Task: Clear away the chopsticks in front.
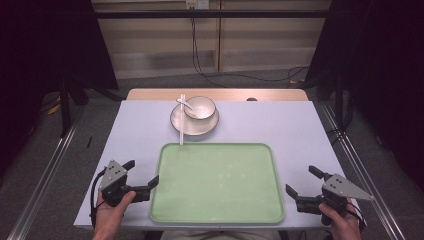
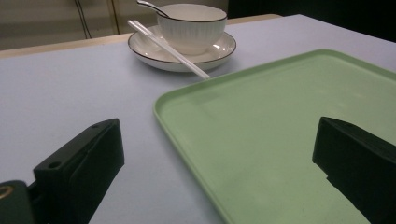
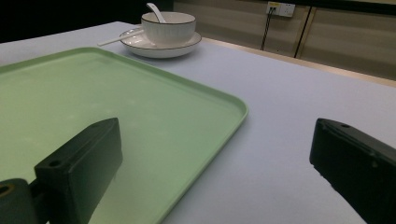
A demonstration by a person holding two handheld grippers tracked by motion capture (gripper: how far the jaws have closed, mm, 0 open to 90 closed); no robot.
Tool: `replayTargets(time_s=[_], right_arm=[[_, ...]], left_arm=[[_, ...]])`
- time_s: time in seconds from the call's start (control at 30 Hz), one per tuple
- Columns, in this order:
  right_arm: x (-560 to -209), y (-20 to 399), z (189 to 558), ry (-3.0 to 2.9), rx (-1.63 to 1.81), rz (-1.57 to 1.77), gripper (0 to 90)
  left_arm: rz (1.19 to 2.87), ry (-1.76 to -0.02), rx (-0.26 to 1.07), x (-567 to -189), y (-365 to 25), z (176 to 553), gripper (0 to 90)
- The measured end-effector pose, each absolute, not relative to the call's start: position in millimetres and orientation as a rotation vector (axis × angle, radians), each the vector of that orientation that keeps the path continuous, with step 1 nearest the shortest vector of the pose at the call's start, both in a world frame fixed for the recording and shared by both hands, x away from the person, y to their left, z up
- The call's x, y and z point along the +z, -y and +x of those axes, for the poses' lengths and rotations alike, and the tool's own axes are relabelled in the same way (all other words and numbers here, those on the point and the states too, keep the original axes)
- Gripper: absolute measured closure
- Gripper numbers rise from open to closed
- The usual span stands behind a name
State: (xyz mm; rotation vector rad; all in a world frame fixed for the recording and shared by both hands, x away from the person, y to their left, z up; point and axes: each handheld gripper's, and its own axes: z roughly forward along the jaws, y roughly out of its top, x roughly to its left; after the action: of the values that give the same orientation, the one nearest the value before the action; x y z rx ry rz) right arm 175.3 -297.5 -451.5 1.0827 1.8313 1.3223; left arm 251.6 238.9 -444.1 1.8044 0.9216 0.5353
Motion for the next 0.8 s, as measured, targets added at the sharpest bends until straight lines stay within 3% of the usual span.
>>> replayTargets(time_s=[0.8], right_arm=[[-454,292,177,-1.871,1.322,1.036,0.8]], left_arm=[[1.855,-0.871,0.509,-433,-217,286,5.1]])
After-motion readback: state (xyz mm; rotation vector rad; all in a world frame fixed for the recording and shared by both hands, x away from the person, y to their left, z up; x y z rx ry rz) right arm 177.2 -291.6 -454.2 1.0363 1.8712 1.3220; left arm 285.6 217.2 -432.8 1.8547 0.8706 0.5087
